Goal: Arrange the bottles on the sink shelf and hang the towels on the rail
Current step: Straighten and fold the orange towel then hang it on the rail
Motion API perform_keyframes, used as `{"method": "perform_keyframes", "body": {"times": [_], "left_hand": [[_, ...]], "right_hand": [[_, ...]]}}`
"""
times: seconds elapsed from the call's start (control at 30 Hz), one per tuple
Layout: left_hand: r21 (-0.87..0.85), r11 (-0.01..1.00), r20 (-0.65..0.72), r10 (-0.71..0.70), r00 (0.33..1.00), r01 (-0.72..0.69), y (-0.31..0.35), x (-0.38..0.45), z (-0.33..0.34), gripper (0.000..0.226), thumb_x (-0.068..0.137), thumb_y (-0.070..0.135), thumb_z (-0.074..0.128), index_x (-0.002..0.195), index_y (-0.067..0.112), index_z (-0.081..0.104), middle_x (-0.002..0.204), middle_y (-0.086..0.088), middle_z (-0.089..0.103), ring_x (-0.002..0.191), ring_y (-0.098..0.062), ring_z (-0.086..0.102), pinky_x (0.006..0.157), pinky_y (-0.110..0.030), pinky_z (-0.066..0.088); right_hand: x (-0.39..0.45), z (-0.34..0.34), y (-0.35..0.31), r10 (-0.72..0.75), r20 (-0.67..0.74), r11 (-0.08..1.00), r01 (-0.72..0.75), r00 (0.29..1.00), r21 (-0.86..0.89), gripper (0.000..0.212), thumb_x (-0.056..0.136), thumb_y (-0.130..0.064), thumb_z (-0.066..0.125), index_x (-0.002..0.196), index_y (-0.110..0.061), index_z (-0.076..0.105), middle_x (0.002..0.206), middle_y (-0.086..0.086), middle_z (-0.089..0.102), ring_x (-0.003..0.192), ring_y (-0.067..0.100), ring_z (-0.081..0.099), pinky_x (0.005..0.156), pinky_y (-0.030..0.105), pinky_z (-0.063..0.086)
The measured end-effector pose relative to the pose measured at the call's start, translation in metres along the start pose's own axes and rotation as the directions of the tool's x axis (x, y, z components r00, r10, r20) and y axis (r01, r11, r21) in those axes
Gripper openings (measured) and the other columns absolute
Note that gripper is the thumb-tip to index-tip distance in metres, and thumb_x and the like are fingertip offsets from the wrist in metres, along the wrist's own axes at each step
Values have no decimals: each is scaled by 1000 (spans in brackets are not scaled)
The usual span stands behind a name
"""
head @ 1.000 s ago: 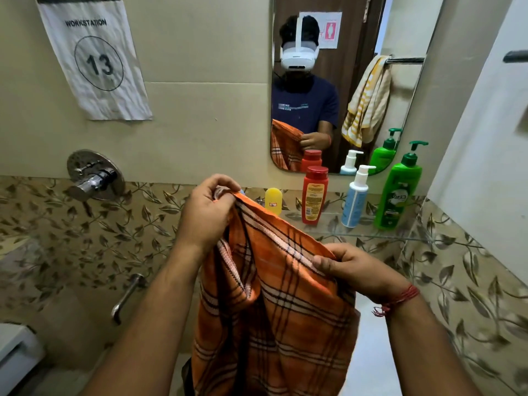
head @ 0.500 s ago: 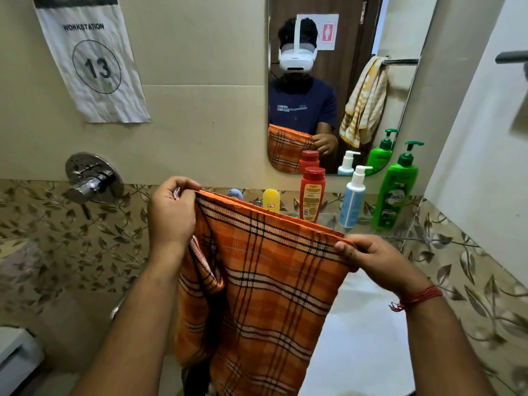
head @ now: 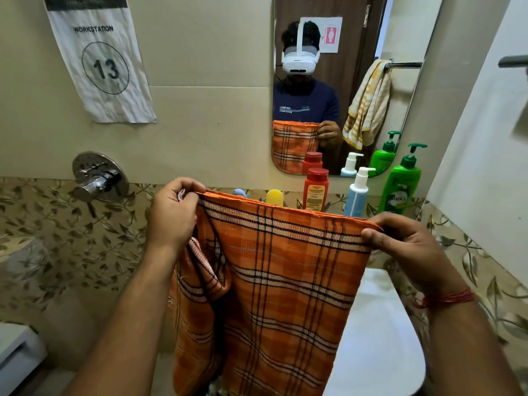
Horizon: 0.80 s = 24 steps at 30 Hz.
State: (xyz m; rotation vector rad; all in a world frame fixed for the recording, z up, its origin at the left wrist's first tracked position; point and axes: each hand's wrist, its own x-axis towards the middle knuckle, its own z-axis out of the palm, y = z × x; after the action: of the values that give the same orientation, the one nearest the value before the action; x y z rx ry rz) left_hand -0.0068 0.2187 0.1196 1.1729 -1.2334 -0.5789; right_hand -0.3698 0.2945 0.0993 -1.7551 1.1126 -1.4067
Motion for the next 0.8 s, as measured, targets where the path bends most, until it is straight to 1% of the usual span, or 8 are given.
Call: {"method": "perform_keyframes", "body": {"times": [0.1, 0.2, 0.23, 0.33, 0.4, 0.57, 0.7, 0.8], "left_hand": [[-38, 999, 160, -14, 987, 20, 7, -6, -1, 21, 98, 3, 53, 92, 16, 68, 78, -9, 58, 58, -22, 44, 56, -31, 36], [-113, 994, 355, 32, 934, 10, 18, -13, -4, 15, 98, 21, 63, 113, 20, 66, 90, -3, 60, 63, -19, 48, 56, -30, 41], [-122, 992, 395, 37, 918, 12, 23, -15, -6, 26, 93, 32, 64, 118, 25, 64, 93, -1, 60, 60, -17, 49, 55, -28, 42], [-97, 995, 422, 51, 905, -11, 41, -22, -3, 51, 83, 54, 50, 126, 27, 59, 95, -3, 58, 61, -19, 49, 53, -27, 43], [-130, 990, 378, 95, 921, -49, 50, -27, 4, 56, 85, 58, 40, 124, 24, 60, 89, -3, 52, 63, -18, 50, 54, -26, 43], [-224, 974, 295, 38, 955, 31, 64, -38, 24, 66, 79, 70, 35, 113, 20, 62, 65, 15, 54, 49, 2, 49, 46, -17, 41], [-214, 977, 286, 37, 957, 27, 69, -49, 37, 65, 75, 77, 32, 103, 27, 64, 78, -1, 54, 58, -2, 54, 52, -18, 46], [-263, 962, 346, 27, 938, 69, 74, -60, 44, 67, 76, 76, 28, 104, 26, 64, 84, -5, 58, 66, -8, 58, 59, -23, 50]], "right_hand": [[-2, -5, -15, -11, -49, 995, 16, 999, 95, 23, 83, -34, 72, 81, -11, 70, 79, 11, 65, 79, 24, 66, 69, 31, 58], [-8, -7, -49, 56, -252, 879, 71, 966, 471, 24, 95, -17, 55, 75, -22, 69, 77, 1, 64, 78, 19, 65, 76, 35, 58], [-9, -5, -65, 74, -287, 881, 73, 955, 468, 27, 97, -19, 53, 76, -22, 69, 77, 0, 65, 79, 19, 65, 78, 36, 57], [-11, -4, -108, 51, -119, 988, -67, 992, -141, 28, 83, -50, 59, 81, -25, 71, 73, 2, 69, 67, 11, 65, 64, 37, 55], [-10, 9, -123, 38, -1, 965, -37, 999, -261, 36, 77, -51, 59, 81, -18, 72, 70, 7, 67, 64, 14, 65, 65, 36, 51], [-15, 59, -119, 168, 57, 982, -163, 984, -91, 35, 87, -36, 61, 82, -3, 71, 79, 9, 67, 82, 26, 67, 72, 33, 53], [-13, 77, -97, 179, 86, 955, -194, 980, 224, 34, 80, -30, 63, 79, 4, 68, 102, -6, 67, 106, 17, 63, 86, 34, 52], [-12, 92, -77, 163, 77, 905, -180, 984, 386, 37, 86, -23, 60, 92, 13, 65, 123, 7, 66, 122, 24, 61, 95, 42, 53]]}}
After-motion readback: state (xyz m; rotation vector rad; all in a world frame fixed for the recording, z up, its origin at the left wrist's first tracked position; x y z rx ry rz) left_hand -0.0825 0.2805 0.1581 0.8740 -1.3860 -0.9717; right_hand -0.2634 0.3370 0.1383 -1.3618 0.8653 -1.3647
